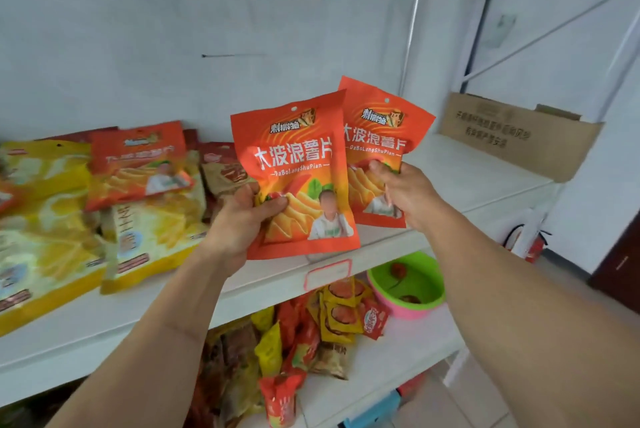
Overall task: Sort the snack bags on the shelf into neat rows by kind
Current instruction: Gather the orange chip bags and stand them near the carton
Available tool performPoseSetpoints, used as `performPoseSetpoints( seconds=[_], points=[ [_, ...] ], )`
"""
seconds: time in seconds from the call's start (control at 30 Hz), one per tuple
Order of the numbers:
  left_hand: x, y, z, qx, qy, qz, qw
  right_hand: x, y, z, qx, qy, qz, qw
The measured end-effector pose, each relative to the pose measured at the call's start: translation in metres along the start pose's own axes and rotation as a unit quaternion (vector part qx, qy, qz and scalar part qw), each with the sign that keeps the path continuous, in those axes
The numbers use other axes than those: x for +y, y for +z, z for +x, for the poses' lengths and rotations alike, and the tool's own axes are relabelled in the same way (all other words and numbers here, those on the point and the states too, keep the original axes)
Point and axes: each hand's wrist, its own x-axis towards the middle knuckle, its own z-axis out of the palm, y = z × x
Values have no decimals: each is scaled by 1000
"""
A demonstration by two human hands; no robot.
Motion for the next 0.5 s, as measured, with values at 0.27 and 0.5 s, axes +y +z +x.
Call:
performPoseSetpoints(
  seconds=[0.27,0.5],
  points=[
    [-16,88,106,-20,-4,1,1000,33,-94,110,34,-1,-20,999],
    [-28,157,201,-32,-13,14,999,52,-147,213,27,-10,-7,1000]
  ],
)
